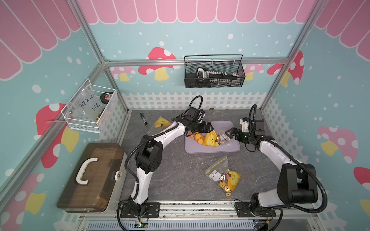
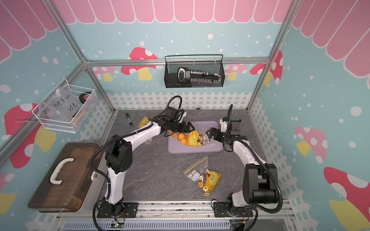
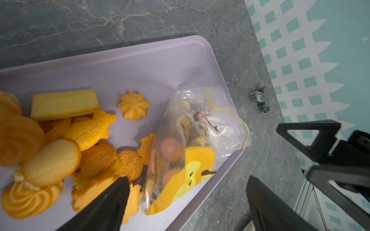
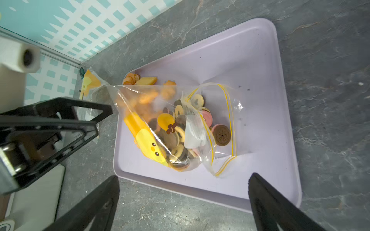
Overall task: Pour cookies out of the ziploc bag
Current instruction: 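Pour the cookies out of the ziploc bag onto the tray.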
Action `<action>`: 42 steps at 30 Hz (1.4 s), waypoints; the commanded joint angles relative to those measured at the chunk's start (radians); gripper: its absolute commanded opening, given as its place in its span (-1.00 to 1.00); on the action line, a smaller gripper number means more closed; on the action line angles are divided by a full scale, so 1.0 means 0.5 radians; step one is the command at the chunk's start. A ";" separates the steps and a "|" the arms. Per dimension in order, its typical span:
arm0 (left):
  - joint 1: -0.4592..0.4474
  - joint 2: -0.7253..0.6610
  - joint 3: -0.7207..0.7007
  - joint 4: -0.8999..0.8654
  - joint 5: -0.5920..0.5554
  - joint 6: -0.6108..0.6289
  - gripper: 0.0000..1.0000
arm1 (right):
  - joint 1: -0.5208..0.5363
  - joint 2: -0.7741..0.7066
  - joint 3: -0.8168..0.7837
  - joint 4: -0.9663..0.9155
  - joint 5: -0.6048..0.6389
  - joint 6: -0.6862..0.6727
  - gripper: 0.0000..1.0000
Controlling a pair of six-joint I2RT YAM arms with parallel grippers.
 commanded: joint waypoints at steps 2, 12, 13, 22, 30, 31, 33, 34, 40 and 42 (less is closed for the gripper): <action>-0.010 0.147 0.139 -0.087 0.027 0.068 0.75 | -0.014 -0.159 -0.024 -0.212 0.018 -0.078 0.97; -0.026 0.282 0.235 -0.202 0.050 0.128 -0.23 | -0.071 -0.310 -0.047 -0.341 0.019 -0.124 0.97; -0.026 0.286 0.237 -0.200 0.067 0.128 -0.38 | -0.075 -0.316 -0.050 -0.351 0.018 -0.127 0.97; -0.049 0.280 0.337 -0.207 0.098 0.128 -1.00 | -0.099 -0.322 -0.118 -0.373 0.038 -0.160 0.96; -0.067 0.286 0.646 -0.358 0.078 0.134 -1.00 | -0.102 -0.250 -0.148 -0.346 0.073 -0.178 0.96; -0.072 0.295 0.693 -0.382 0.081 0.137 -1.00 | -0.103 -0.249 -0.154 -0.344 0.076 -0.174 0.96; -0.082 0.330 0.801 -0.433 0.093 0.142 -1.00 | -0.106 -0.249 -0.175 -0.330 0.076 -0.174 0.97; -0.087 0.350 0.845 -0.453 0.104 0.143 -1.00 | -0.106 -0.249 -0.182 -0.327 0.079 -0.174 0.97; -0.144 0.459 1.082 -0.543 0.153 0.121 -1.00 | -0.130 -0.256 -0.228 -0.313 0.095 -0.178 0.97; -0.157 0.472 1.113 -0.542 0.166 0.099 -1.00 | -0.142 -0.250 -0.234 -0.311 0.094 -0.181 0.97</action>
